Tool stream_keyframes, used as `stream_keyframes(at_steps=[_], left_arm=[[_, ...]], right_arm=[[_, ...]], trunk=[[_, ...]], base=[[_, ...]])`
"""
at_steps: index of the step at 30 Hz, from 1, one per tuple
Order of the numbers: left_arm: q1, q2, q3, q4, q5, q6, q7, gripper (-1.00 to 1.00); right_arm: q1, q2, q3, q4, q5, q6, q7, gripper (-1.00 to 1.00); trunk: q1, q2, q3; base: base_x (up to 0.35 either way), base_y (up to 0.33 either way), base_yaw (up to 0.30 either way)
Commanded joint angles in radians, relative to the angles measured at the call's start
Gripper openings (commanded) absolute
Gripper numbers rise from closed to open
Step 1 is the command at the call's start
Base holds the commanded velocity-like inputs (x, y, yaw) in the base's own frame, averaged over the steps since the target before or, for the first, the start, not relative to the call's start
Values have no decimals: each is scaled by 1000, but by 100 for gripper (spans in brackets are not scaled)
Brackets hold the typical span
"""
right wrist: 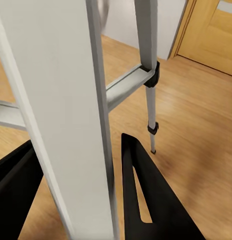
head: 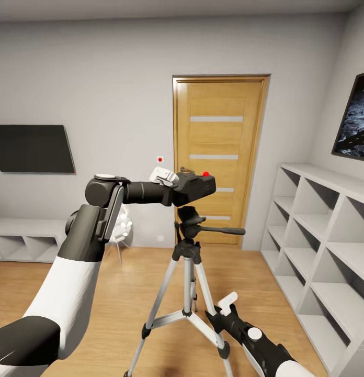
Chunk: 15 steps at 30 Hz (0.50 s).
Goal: Attach the digital camera to the camera tripod in the bedroom.
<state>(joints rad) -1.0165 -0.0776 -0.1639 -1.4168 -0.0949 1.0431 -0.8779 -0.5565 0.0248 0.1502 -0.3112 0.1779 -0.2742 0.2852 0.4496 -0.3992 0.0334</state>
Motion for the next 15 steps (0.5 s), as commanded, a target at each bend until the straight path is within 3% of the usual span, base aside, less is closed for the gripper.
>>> stream_keyframes(at_steps=[1,8,15], left_arm=[[-1,0,1,-1,-9,4,-12,-100],[-1,4,-12,1,-11,4,-12,-100],[-1,42,-17,5,-11,4,-13,-100]], right_arm=[[0,0,5,1,12,-5,0,-100],[0,0,24,1,12,-6,0,-100],[0,0,27,1,12,-8,0,-100]], trunk=[[0,-1,0],[0,-1,0],[0,-1,0]], base=[[0,0,0],[0,0,0],[0,0,0]])
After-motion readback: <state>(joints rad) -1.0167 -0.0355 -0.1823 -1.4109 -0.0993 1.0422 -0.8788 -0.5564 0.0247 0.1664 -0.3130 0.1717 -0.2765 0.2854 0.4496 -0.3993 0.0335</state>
